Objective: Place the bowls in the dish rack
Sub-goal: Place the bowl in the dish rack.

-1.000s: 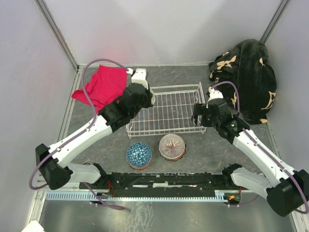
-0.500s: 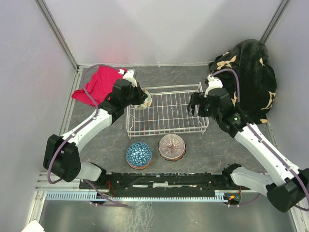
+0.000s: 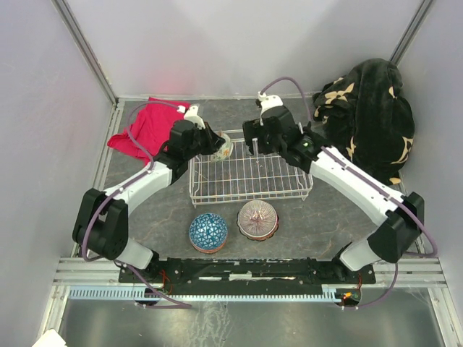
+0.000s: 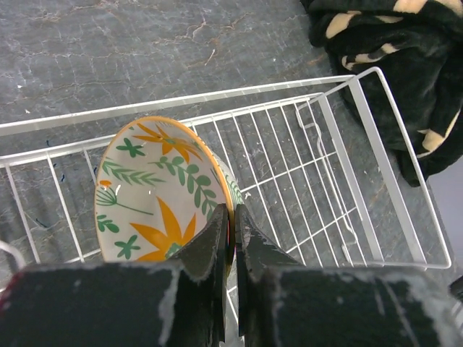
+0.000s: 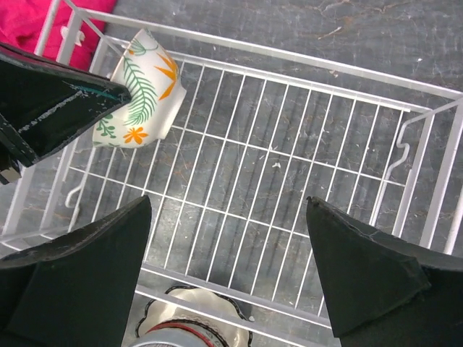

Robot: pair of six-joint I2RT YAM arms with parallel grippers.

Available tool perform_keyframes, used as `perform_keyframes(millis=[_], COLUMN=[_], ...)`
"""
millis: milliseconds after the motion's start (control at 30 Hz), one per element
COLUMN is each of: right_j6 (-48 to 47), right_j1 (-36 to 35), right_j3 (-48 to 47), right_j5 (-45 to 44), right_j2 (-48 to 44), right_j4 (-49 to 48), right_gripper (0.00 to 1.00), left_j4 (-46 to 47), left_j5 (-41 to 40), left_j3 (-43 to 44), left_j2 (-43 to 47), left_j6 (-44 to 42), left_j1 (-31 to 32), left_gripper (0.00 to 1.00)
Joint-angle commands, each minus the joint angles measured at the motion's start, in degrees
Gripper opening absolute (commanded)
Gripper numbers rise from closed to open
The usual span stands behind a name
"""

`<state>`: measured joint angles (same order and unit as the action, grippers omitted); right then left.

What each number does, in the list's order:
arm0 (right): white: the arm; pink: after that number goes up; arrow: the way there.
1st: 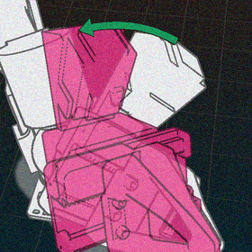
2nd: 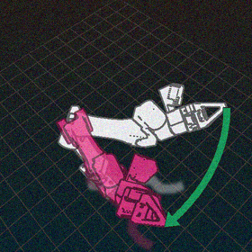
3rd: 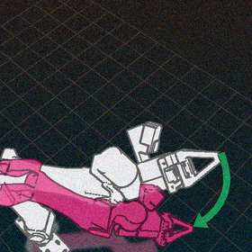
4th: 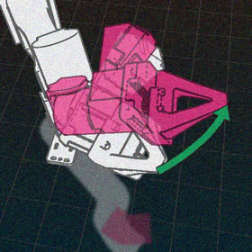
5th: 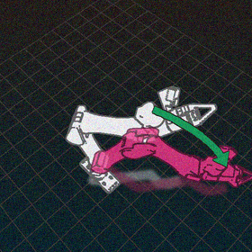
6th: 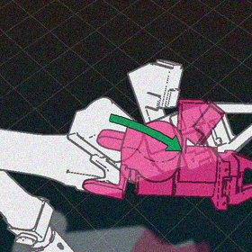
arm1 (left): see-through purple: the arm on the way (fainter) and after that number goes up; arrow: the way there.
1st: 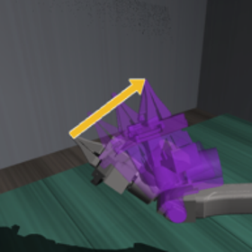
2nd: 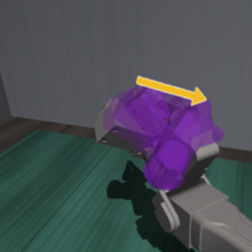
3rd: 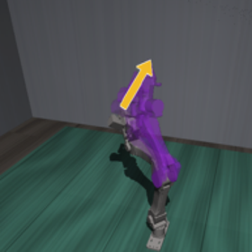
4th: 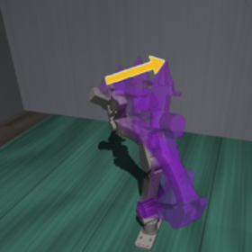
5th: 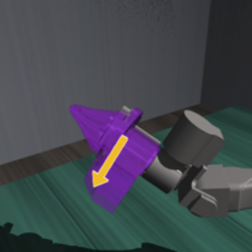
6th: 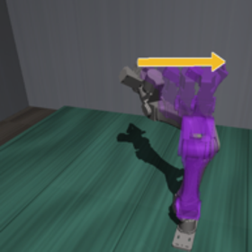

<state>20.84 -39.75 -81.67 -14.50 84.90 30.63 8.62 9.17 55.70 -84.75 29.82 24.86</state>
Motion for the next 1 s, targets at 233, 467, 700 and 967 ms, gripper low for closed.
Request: perform_keyframes(millis=[233, 467, 700, 967], right_j6=[-1.98, -2.27, -2.38, -2.34], right_j1=[-2.59, -2.98, -3.01, -3.01], right_j3=[1.36, 1.78, 2.14, 2.39], right_j5=[-5.39, -6.75, -7.84, -8.37], right_j2=[3.79, 4.25, 4.56, 4.39], right_j4=[-6.63, -7.05, -7.08, -6.86], right_gripper=[0.92, 0.92, 0.92, 0.92], left_j4=[16.80, 20.34, 21.38, 15.47], left_j5=[-0.85, -0.05, 0.73, -0.78], left_j3=[-5.64, -9.16, -11.72, -11.72], left_j2=[-3.00, -4.56, -4.87, -5.41], left_j6=[7.44, 10.24, 12.37, 12.60], left_j1=[-1.95, -3.71, -6.21, -7.68], left_gripper=[0.03, 0.03, 0.03, 0.03])
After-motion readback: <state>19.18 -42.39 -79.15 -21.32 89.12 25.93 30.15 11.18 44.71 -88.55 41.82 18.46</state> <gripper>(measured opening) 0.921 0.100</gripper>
